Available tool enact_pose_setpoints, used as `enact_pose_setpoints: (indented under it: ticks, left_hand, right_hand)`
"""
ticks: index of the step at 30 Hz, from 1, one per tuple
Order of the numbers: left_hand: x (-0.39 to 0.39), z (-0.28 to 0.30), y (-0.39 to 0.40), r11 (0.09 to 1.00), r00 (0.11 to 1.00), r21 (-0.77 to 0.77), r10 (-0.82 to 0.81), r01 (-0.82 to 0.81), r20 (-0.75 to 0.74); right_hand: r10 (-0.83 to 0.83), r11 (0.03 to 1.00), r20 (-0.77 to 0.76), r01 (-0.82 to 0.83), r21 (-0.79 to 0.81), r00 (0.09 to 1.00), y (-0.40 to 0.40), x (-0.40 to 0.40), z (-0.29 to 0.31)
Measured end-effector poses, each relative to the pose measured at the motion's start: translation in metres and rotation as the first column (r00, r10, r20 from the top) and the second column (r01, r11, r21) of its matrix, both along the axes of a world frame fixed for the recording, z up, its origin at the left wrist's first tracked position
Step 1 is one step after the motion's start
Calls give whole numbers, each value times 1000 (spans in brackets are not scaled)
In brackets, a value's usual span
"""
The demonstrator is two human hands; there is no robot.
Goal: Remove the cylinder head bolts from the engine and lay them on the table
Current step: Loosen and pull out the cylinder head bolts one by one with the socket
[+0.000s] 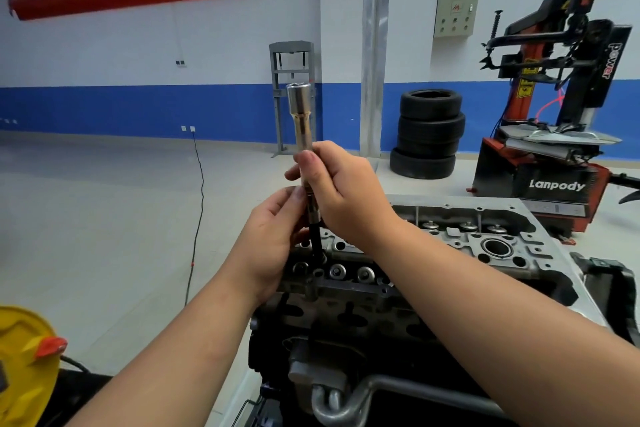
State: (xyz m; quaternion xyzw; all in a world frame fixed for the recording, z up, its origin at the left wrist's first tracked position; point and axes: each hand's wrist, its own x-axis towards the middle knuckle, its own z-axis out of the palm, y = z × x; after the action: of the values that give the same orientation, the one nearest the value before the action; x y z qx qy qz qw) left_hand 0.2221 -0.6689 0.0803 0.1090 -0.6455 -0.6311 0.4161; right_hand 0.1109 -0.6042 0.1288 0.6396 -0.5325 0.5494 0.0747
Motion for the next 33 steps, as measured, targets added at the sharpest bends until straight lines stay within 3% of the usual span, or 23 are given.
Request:
enact_pose_setpoints:
  ticks: [3,8,14,21,27,33]
  left_hand:
    - [2,0,-2,999,999,15,-39,39,-9]
    - [-1,-1,-2,998,999,-37,46,-46,-3]
    - [1,-1,-4,1000,999,14,-27,26,44]
    - [-2,-2,-1,996,997,-46,79,-79,-11]
    - [1,-1,-3,999,999,-16,-27,28,47]
    - [-3,0,2,995,996,-43,91,-91,6]
  right_hand:
    - [25,1000,13,-25,2,1000,1,0,0]
    - [25,999,37,-24,-38,999,3,1,2]
    - [61,994,57,-66,89,996,-1,0,1]
    - [37,999,56,-37,-14,998,0,-1,1]
    - [70,994,52,-74,82,996,-2,0,1]
    - [53,997,68,-49,-66,996,0,-2,1]
